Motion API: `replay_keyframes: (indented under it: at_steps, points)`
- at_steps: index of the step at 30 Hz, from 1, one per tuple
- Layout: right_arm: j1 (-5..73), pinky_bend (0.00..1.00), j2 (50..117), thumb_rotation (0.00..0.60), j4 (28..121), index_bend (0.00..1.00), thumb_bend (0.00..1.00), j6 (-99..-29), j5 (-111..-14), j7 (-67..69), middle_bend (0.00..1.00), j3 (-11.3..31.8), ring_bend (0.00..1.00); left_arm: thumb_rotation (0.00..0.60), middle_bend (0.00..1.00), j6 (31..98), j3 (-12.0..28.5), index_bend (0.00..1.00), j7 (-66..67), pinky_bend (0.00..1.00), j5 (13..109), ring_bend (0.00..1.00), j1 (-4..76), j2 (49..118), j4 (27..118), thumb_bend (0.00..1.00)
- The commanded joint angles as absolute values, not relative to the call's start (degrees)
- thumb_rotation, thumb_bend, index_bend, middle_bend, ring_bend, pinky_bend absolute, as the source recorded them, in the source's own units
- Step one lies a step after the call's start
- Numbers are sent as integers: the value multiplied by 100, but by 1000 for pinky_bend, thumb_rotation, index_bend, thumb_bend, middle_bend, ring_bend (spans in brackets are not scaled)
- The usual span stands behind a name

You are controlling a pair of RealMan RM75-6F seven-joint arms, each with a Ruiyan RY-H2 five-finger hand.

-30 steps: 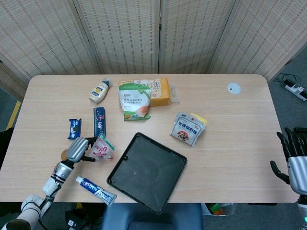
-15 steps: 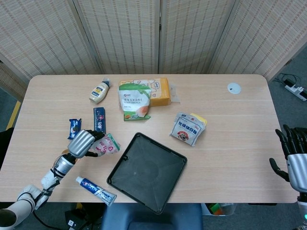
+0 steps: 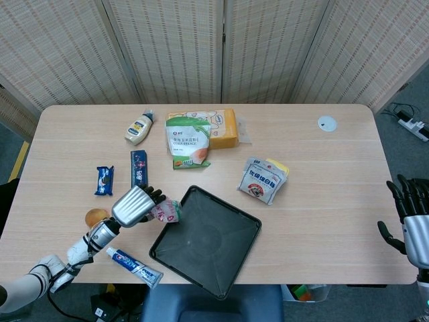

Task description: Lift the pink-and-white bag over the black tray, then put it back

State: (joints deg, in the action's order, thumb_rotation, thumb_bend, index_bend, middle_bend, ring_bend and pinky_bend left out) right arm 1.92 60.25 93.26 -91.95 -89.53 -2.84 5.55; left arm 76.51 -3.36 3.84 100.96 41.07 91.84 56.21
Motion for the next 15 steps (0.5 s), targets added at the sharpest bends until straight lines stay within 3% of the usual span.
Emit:
replay_keyframes:
  at_steps: [1, 15]
  points:
    - [194, 24, 6038, 600, 9295, 33, 347, -9185, -8942, -259, 38, 553, 31, 600, 756, 7422, -348, 499, 1130, 714, 10216, 703, 4189, 9031, 5982, 582]
    - [168, 24, 6076, 600, 9203, 33, 347, -9220, -8922, -143, 38, 540, 31, 600, 756, 6820, -414, 474, 2789, 714, 10371, 703, 4284, 8760, 6633, 582]
